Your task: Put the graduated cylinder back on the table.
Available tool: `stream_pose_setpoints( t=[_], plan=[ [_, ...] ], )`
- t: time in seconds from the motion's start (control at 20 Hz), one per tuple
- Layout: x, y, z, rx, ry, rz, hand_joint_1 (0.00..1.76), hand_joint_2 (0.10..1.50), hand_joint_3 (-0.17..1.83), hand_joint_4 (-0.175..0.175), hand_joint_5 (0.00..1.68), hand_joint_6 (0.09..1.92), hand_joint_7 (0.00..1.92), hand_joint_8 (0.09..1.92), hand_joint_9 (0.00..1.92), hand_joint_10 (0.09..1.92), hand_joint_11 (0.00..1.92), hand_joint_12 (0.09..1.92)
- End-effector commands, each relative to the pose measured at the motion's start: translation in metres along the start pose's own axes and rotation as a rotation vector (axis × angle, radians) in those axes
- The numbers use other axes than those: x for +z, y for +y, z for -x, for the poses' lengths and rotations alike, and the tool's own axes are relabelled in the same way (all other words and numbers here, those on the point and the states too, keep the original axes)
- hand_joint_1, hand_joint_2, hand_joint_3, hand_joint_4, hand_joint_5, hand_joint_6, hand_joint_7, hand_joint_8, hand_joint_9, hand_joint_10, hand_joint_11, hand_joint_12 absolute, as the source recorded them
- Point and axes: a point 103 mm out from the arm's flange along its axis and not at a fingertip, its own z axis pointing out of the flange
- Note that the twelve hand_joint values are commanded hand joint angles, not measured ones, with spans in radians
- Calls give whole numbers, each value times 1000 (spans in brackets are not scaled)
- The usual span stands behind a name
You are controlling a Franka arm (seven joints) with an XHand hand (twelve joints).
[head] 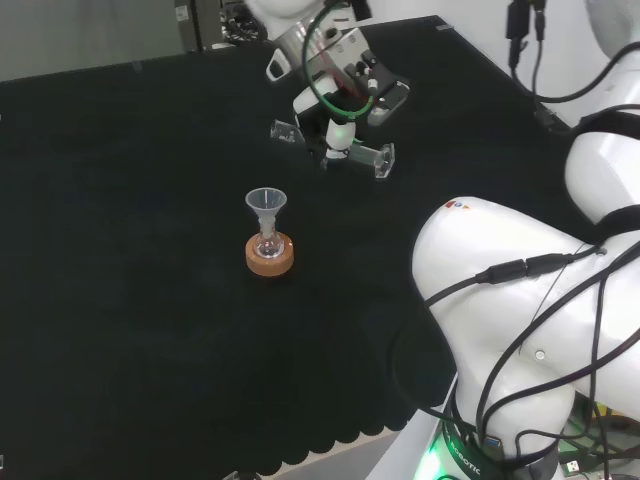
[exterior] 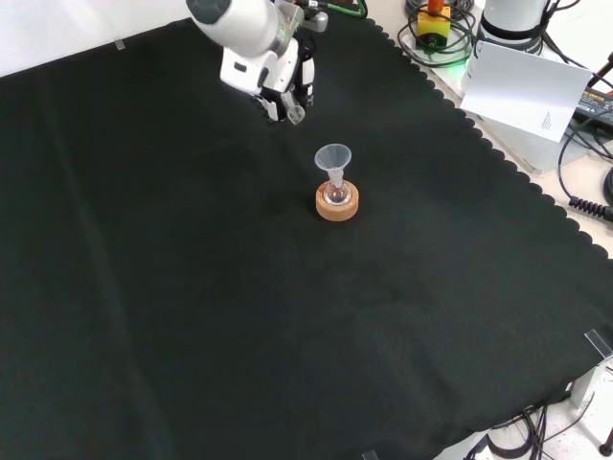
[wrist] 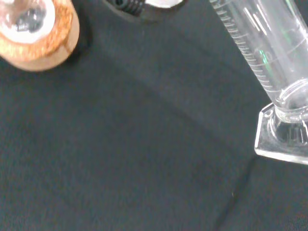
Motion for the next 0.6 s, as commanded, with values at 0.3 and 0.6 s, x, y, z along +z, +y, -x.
stream_pose_setpoints(
  t=[0.3,0.6],
  plan=[
    [9,25,23,-78,211,408,1162,1097,-80,-118,1117,812,1449,116,1574,87,1483,578],
    [14,53,26,-112,293,514,1162,1098,-83,-117,1117,812,1447,115,1574,87,1483,577]
  ],
)
